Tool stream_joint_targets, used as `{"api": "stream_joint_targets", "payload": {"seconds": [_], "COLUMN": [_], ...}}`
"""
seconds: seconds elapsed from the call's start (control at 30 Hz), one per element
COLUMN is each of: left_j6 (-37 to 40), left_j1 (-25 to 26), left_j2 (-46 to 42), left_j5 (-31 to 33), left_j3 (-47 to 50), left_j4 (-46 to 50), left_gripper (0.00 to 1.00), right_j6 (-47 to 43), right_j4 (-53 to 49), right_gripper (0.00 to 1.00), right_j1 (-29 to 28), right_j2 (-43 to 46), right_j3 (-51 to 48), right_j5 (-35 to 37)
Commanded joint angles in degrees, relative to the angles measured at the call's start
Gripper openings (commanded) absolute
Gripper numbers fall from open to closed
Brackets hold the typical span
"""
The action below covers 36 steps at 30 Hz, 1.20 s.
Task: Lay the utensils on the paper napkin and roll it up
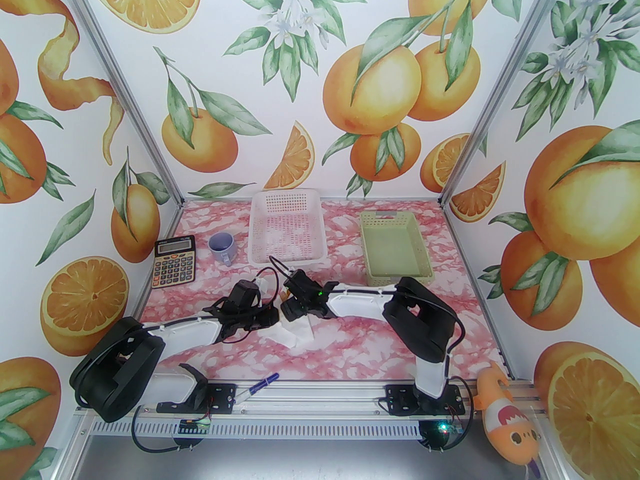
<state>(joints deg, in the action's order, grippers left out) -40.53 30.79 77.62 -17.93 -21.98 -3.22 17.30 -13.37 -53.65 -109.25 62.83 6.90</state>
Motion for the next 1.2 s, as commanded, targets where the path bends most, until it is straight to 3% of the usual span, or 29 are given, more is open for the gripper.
{"api": "stream_joint_targets", "payload": {"seconds": [0.0,0.17,0.47,0.73,1.17], "left_j6": [-0.62,-0.78,-0.45,-0.43,-0.06], "left_j1": [-0.42,-0.38,-0.38,-0.4,-0.38], "left_j2": [-1.54,-2.55,-1.53,-0.68,-0.54], "left_j5": [2.9,3.37,3.13,2.64,2.99], "left_j3": [2.34,2.64,2.25,2.11,2.03], "left_j4": [5.44,6.03,5.88,4.69,4.74], "left_gripper": [0.0,0.0,0.0,0.0,0.0], "right_j6": [-3.05,-5.6,-4.37,1.6,3.42], "right_j4": [-3.91,-5.79,-5.52,-2.57,-6.49], "right_gripper": [0.71,0.69,0.64,0.78,0.86], "right_j1": [2.74,3.35,3.5,2.78,-2.82], "right_j2": [0.39,0.99,3.39,8.61,5.41], "right_j3": [-3.09,-3.15,-1.4,-2.15,-3.83], "right_j5": [5.75,8.74,2.89,-6.48,-1.48]}}
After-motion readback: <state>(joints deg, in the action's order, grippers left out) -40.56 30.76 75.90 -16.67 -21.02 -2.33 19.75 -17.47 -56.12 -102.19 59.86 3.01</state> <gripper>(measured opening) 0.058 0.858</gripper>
